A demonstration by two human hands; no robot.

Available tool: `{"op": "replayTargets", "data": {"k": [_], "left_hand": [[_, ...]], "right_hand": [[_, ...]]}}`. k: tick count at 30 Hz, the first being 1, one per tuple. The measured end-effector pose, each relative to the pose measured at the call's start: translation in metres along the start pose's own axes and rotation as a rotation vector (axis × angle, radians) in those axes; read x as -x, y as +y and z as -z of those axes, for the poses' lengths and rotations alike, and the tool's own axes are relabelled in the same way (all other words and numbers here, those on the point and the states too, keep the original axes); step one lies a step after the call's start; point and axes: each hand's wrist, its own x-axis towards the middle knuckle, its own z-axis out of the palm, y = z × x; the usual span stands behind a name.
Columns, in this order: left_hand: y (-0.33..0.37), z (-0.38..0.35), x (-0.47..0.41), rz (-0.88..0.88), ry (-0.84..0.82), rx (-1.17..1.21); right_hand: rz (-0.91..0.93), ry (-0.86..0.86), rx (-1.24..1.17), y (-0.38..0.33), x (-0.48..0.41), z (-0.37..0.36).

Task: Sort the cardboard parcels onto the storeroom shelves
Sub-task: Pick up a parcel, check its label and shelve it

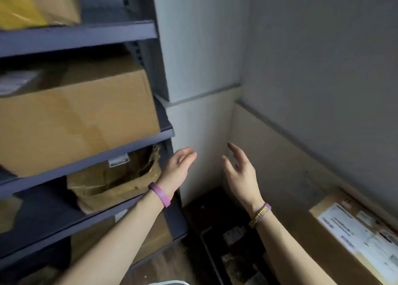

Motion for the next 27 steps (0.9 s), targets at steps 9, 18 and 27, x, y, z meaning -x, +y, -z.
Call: {"op": "replayTargets", "data": {"k": [9, 18, 27], "left_hand": [[-0.026, 0.246, 0.154, -0.13, 0.302, 0.027], [-0.066, 0.441, 0.31, -0.168, 0.664, 0.117], [-0.098, 0.604, 0.441, -0.121, 1.084, 0.09]], "right_hand": [[0.216, -0.406, -0.252, -0.146, 0.12, -0.201], [0.271, -0.742, -0.409, -0.269, 0.272, -0.377], [0.38, -1.081, -0.488, -0.375, 0.4, -0.525]]}}
